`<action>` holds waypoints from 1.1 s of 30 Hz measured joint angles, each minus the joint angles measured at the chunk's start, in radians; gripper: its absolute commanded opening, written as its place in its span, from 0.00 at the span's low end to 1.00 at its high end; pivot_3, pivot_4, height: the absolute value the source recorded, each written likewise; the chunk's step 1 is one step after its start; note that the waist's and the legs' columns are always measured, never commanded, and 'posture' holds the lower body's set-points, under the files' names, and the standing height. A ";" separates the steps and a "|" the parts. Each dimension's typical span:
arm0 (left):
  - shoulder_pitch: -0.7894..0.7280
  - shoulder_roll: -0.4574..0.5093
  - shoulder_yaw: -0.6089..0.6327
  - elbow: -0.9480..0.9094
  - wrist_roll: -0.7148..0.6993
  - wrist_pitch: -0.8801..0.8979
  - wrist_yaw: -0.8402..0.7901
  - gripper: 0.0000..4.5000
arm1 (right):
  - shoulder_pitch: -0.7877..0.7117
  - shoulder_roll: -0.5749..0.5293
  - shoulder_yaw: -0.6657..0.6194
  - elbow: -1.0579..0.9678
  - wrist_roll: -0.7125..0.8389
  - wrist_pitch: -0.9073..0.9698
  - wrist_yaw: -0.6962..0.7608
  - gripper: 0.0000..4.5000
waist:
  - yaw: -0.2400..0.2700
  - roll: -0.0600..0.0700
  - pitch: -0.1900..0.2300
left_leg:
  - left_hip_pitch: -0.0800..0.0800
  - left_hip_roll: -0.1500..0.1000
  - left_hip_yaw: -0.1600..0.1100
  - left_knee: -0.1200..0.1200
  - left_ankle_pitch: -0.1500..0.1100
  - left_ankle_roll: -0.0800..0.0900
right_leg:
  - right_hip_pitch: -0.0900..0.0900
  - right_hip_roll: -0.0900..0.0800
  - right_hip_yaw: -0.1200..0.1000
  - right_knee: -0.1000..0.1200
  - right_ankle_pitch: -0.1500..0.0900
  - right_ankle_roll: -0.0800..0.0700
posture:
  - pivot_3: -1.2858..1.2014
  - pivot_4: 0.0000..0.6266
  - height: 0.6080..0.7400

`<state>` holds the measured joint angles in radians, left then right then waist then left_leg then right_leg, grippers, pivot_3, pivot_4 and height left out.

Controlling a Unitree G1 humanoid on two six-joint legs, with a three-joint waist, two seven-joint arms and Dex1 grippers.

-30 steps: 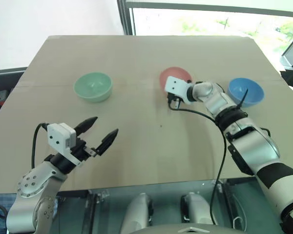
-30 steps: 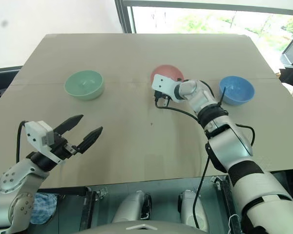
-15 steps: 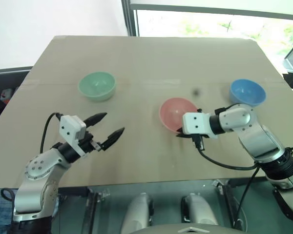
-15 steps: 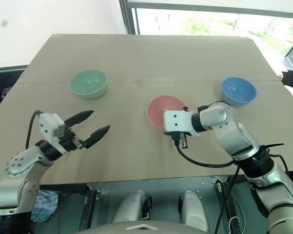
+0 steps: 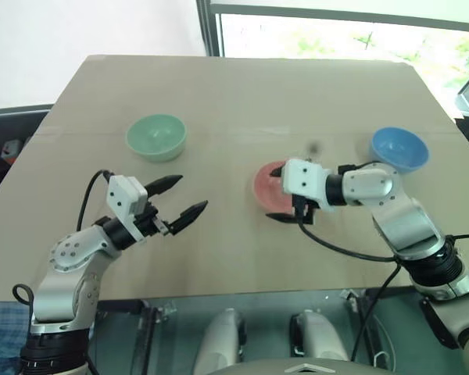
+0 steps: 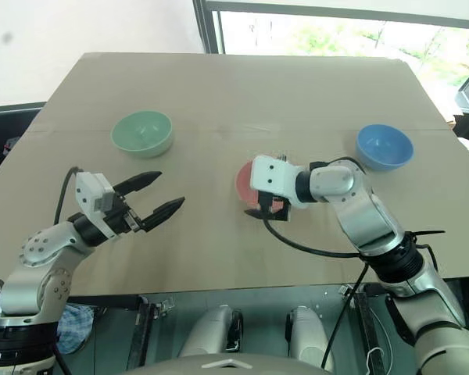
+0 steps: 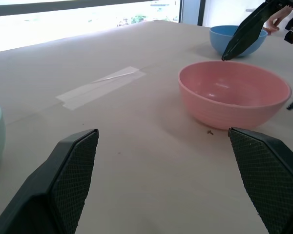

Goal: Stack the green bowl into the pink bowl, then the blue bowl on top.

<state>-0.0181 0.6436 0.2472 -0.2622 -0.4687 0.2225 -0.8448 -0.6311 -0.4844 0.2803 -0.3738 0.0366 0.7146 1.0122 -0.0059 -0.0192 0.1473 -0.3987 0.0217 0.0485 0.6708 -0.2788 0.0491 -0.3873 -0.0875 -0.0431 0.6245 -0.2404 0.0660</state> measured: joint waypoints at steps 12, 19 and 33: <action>-0.406 0.084 -0.094 0.266 0.328 0.052 0.265 1.00 | 0.147 -0.163 -0.528 -0.111 0.473 0.218 0.048 1.00 | 0.020 -0.001 0.000 | 0.000 -0.003 0.000 -0.001 0.000 0.001 | 0.002 0.001 0.000 0.001 0.000 0.000 | 0.52 0.24 1.00; -0.516 0.094 -0.220 0.484 0.424 0.029 0.216 1.00 | 0.207 -0.245 -0.663 -0.081 0.578 0.150 0.046 1.00 | 0.017 0.000 0.000 | -0.001 -0.003 0.002 -0.001 0.000 0.001 | 0.000 0.002 0.001 0.001 0.000 0.001 | 0.52 0.24 1.00; -0.764 0.015 -0.351 0.974 0.568 -0.155 0.190 1.00 | 0.295 -0.296 -0.728 -0.147 0.758 0.124 -0.036 1.00 | 0.023 -0.002 0.001 | -0.001 -0.004 0.001 0.001 -0.001 0.002 | 0.002 0.001 0.000 0.001 0.000 0.001 | 0.52 0.24 1.00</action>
<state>-0.7824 0.6582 -0.1043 0.7115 0.0997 0.0679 -0.6545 -0.3357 -0.7805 -0.4476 -0.5205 0.7942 0.8385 0.9765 0.0168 -0.0212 0.1480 -0.4000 0.0178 0.0490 0.6717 -0.2795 0.0511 -0.3857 -0.0867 -0.0430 0.6258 -0.2402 0.0671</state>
